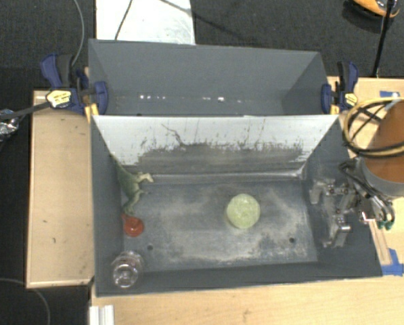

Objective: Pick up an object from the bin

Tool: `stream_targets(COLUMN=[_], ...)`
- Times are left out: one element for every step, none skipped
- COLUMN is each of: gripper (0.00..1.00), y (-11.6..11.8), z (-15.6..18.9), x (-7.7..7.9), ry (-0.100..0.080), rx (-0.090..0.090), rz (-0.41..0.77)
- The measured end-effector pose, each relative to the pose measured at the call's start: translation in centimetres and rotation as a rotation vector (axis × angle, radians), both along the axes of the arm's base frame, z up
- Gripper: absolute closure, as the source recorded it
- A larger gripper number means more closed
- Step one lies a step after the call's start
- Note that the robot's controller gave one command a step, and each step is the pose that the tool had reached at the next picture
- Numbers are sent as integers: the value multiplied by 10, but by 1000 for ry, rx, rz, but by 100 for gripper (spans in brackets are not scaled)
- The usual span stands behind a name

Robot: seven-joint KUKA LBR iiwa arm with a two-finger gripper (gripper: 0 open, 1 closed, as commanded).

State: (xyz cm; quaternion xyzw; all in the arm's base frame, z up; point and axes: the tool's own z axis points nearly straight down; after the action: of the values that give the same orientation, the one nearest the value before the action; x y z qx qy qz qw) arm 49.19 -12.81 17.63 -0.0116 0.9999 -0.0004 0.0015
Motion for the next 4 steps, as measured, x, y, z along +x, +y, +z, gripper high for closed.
stream_targets(gripper=[0,0,0,0], y=[0,1,42,61], z=[0,-4,-67,-95], x=[0,1,8,12], ry=[0,-2,-6,2], rx=[0,-1,-1,3], rz=[0,7,6,-39])
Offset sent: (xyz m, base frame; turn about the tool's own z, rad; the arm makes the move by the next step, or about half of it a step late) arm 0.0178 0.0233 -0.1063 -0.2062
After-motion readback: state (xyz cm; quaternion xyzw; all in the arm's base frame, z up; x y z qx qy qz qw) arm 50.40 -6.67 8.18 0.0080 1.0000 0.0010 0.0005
